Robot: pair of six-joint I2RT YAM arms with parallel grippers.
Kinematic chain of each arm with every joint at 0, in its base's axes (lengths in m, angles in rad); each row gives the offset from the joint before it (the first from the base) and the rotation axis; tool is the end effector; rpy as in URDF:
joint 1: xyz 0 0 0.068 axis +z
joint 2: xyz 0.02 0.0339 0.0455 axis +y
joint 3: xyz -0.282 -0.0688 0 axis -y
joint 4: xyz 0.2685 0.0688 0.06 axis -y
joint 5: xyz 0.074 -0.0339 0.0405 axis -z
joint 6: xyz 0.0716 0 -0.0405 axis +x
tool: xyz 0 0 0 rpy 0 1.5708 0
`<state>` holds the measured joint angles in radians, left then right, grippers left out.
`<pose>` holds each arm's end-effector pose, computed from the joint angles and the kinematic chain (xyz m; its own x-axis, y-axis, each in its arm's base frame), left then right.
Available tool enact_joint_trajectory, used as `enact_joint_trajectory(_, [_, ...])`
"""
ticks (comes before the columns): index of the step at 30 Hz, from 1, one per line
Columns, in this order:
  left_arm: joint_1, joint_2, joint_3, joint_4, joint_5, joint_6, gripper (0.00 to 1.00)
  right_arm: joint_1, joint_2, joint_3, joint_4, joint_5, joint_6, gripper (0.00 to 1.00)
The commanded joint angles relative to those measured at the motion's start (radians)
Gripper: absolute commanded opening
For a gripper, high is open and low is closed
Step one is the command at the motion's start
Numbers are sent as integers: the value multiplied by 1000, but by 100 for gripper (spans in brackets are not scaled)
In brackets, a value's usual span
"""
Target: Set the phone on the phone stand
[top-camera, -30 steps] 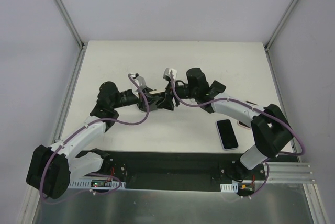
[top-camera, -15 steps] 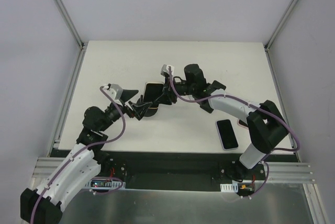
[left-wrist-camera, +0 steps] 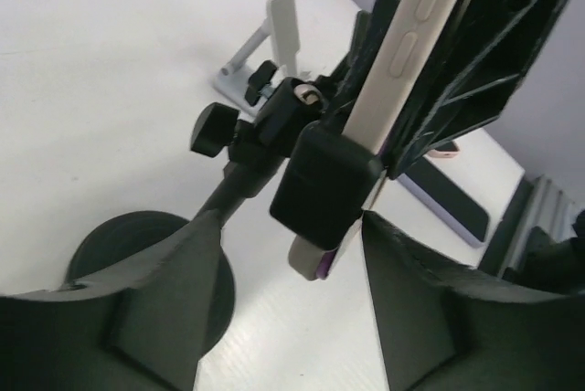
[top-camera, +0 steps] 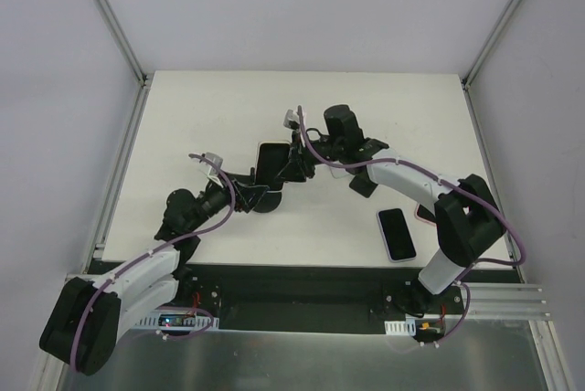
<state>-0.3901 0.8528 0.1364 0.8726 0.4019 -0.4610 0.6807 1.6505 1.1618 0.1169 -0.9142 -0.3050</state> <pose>0.1878 -0.1075 0.2166 -0.1858 -0.3663 -0.9118 0.6975 0.6044 -0.3849 0.2886 0.3067 0.2788 0.0183 -0.2211 -0.9751 -0.9982 -0.0592 -0.0053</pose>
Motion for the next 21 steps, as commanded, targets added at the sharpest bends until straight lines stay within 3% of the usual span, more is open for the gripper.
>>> enact_joint_trajectory(1, [14, 41, 12, 215, 107, -38, 50, -1, -18, 70, 56, -95, -13, 0])
enact_joint_trajectory(2, [14, 49, 12, 224, 123, -39, 43, -1, -20, 70, 59, -92, -14, 0])
enact_joint_trajectory(3, [14, 54, 14, 223, 133, -38, 29, 0, -21, 70, 59, -91, -17, 0])
enact_joint_trajectory(4, [14, 57, 25, 210, 133, -27, 9, 2, -27, 67, 61, -88, -19, 0])
enact_joint_trajectory(5, [16, 52, 34, 124, 121, -27, 0, 0, -31, 58, 64, -69, -20, 0])
enact_joint_trajectory(8, [14, -15, 31, 39, 28, -28, 0, 2, -49, 38, 82, -48, -25, 0])
enact_joint_trajectory(10, [14, -108, 51, -158, -110, -51, 0, 0, -55, 32, 84, -34, -32, 0])
enact_joint_trajectory(11, [14, -141, 52, -205, -133, -57, 2, 2, -57, 30, 84, -25, -32, 0])
enact_joint_trajectory(12, [14, -179, 60, -337, -162, -73, 48, 0, -55, 32, 83, -25, -32, 0])
enact_joint_trajectory(15, [14, -317, 121, -553, -274, -165, 89, 3, -54, 29, 81, -17, -39, 0])
enact_joint_trajectory(19, [14, -402, 297, -863, -296, -160, 89, 17, -52, 33, 61, 6, -59, 0])
enact_joint_trajectory(21, [14, -387, 363, -897, -221, -124, 86, 32, -52, 38, 40, 21, -78, 0])
